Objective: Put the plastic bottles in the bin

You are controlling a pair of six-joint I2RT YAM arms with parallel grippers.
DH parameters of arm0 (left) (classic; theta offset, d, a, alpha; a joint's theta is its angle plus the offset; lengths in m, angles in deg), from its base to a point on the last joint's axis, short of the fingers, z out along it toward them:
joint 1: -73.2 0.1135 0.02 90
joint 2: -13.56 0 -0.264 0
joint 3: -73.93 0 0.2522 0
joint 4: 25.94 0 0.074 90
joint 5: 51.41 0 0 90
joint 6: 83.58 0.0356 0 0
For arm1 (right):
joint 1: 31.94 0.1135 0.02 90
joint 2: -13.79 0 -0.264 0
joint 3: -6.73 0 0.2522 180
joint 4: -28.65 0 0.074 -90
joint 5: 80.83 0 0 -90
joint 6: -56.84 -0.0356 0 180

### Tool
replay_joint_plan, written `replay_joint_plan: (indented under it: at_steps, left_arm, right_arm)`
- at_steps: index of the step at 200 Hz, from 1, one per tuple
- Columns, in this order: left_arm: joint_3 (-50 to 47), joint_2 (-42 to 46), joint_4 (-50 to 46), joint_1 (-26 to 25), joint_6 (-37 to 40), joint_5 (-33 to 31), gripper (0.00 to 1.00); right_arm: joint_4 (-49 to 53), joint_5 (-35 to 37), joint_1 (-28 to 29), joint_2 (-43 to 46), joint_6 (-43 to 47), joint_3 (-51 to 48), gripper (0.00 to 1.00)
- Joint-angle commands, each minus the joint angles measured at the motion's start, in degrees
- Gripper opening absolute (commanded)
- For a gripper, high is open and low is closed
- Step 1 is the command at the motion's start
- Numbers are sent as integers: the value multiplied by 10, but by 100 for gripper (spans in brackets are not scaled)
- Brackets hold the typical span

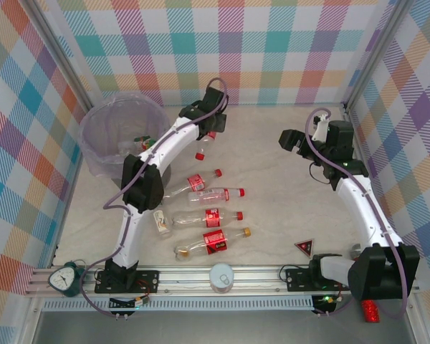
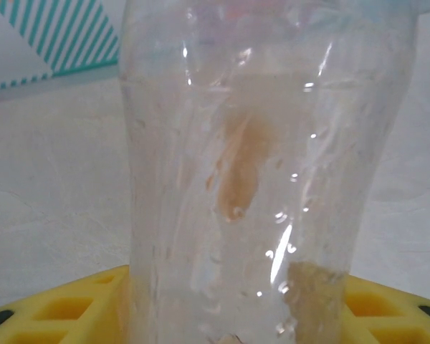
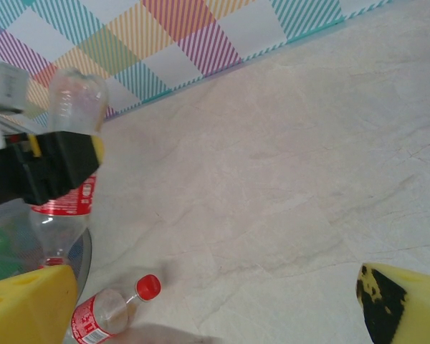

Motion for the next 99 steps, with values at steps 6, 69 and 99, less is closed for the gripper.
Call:
replay_joint_plan:
  at_steps: [6, 69, 99]
  left_arm:
    - [4, 72, 12, -28, 24, 13, 47]
    - [-22, 226, 40, -43, 1, 85, 42]
    - [-19, 309, 20, -10, -24, 61, 31]
  right_arm:
    - [-24, -16, -2, -5, -5, -2, 100]
    - [-32, -26, -2, -13, -10, -2, 100]
    - [-30, -34, -3, -6, -12, -1, 100]
